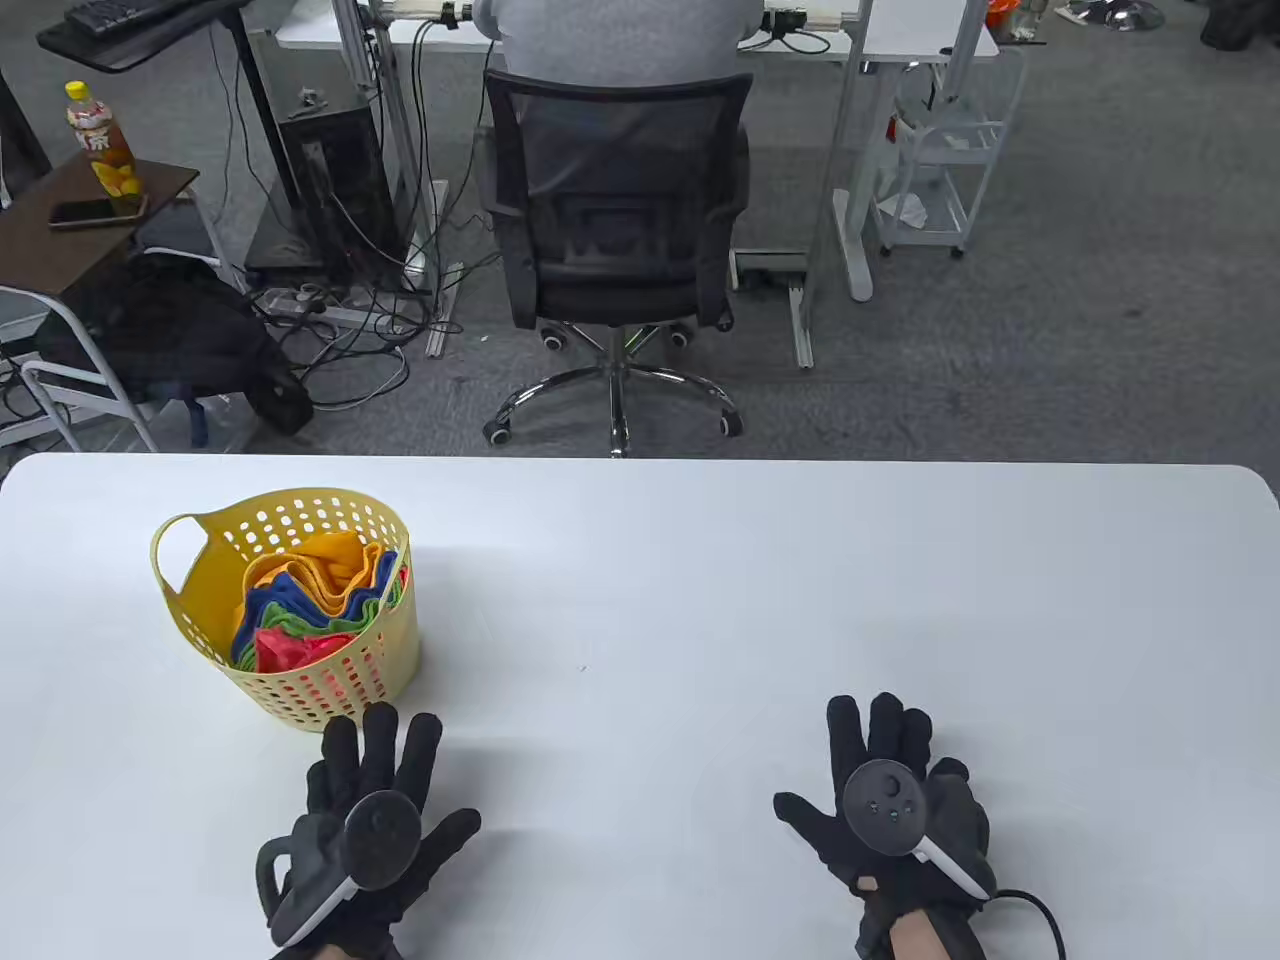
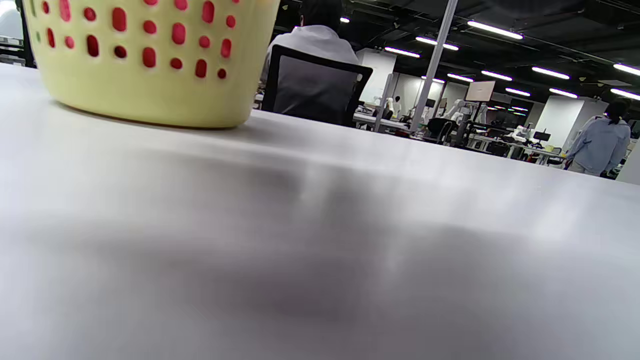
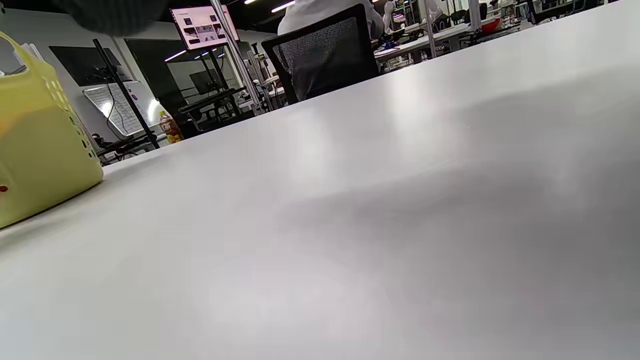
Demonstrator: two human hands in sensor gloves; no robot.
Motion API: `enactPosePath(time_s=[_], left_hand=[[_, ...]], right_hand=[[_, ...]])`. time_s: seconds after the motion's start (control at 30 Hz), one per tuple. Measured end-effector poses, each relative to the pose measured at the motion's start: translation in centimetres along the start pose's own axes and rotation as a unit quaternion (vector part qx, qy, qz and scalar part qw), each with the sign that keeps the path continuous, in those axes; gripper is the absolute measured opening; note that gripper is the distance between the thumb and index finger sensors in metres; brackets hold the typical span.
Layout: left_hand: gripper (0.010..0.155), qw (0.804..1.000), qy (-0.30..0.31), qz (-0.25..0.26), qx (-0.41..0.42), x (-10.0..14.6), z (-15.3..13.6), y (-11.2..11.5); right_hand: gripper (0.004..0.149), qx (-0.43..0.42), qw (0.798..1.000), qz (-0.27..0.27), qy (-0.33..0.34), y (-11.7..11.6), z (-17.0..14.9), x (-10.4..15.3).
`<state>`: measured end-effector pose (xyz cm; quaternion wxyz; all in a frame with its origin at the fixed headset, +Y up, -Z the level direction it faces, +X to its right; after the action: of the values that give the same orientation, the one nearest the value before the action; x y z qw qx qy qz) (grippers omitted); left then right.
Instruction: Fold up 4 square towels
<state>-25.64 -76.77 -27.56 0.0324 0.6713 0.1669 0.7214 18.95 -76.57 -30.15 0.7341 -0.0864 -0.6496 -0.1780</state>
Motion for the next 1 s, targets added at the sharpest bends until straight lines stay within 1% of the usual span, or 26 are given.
enactPosePath(time_s=[0.13,0.33,0.47,0.6,0.67,0.7,0.77,0.8,0.83,0.87,0.9,0.93,0.97,1.0], left_hand=[[0.093,1.000,-0.006,-0.006,0.005,0.0,-0.1,0.1],[0.094,1.000,-0.003,-0.010,0.013,0.0,-0.1,0.1],[0.094,1.000,0.011,-0.011,0.012,0.2,0.7,0.0],[0.092,1.000,0.029,-0.003,0.008,0.9,2.2,-0.3],[0.091,0.999,0.039,0.026,0.006,2.0,2.9,-1.7],[0.090,0.998,0.042,0.053,0.011,2.8,3.1,-2.8],[0.086,0.993,0.041,0.106,0.035,4.8,3.0,-5.4],[0.083,0.987,0.029,0.150,0.054,6.3,2.6,-7.5],[0.080,0.978,0.002,0.198,0.066,7.7,1.8,-9.7],[0.079,0.973,-0.014,0.218,0.072,8.3,1.3,-10.7],[0.077,0.964,-0.065,0.246,0.080,9.1,0.1,-13.2],[0.076,0.963,-0.089,0.245,0.069,9.2,-0.5,-14.4],[0.074,0.959,-0.138,0.244,0.043,9.0,-1.7,-16.6],[0.071,0.957,-0.165,0.236,0.031,8.5,-2.4,-17.7]], right_hand=[[0.098,-0.002,1.000,0.003,0.001,0.1,0.1,0.1],[0.098,-0.019,1.000,-0.009,0.008,0.5,0.4,0.2],[0.098,-0.026,1.000,-0.008,0.009,0.5,0.3,0.2],[0.098,-0.032,0.999,-0.006,0.011,0.5,0.3,0.1],[0.097,-0.034,0.999,-0.006,0.013,0.5,0.4,0.2],[0.097,-0.034,0.999,-0.007,0.014,0.5,0.4,0.2],[0.097,-0.037,0.999,-0.009,0.017,0.7,0.6,0.4],[0.097,-0.040,0.999,-0.012,0.019,0.9,0.7,0.4],[0.097,-0.045,0.999,-0.015,0.021,1.0,0.7,0.4],[0.097,-0.047,0.999,-0.016,0.021,1.0,0.8,0.4],[0.097,-0.054,0.998,-0.018,0.022,1.1,0.8,0.4],[0.097,-0.054,0.998,-0.018,0.022,1.1,0.8,0.4],[0.097,-0.054,0.998,-0.017,0.022,1.1,0.8,0.4],[0.097,-0.055,0.998,-0.015,0.021,1.0,0.8,0.3]])
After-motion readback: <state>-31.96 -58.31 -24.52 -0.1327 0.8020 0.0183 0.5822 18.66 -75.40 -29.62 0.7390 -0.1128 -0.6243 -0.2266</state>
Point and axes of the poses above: the tracker on the back of each hand, its own z axis roughly to the thumb side, its own x axis roughly from the fingertips to the wrist, y = z × x, the point moved 3 cm from there along -x, roughly from the wrist to the fingertips, and after that the axes turned 14 degrees about -z, right-handed, at the moved point
